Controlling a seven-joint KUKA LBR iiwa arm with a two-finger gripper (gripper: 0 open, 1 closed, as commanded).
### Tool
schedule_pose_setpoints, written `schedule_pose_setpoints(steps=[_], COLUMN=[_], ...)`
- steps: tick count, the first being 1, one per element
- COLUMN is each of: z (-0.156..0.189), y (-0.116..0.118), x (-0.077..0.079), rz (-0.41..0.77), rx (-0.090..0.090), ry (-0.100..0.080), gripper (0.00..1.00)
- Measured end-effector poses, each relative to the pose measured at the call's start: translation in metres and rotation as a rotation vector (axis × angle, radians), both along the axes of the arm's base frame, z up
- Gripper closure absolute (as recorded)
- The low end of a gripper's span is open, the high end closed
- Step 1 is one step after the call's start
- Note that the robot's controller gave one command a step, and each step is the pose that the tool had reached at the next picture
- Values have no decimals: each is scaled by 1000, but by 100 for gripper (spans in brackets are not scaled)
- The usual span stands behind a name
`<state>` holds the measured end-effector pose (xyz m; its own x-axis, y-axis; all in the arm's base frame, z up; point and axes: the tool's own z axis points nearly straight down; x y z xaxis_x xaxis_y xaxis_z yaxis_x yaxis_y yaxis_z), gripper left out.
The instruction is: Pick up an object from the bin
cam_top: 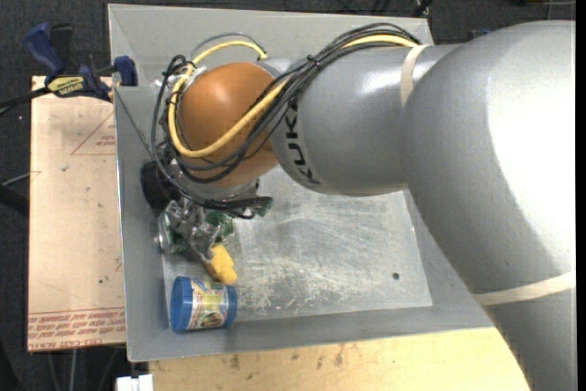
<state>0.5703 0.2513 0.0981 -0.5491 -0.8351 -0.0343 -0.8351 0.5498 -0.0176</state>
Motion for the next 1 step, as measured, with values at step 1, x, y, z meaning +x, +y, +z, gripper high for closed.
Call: schedule_pose_setpoints(steps=[1], z=[0], y=[0], x=[0], rz=[0], rx=[0], ry=[0], gripper=[100])
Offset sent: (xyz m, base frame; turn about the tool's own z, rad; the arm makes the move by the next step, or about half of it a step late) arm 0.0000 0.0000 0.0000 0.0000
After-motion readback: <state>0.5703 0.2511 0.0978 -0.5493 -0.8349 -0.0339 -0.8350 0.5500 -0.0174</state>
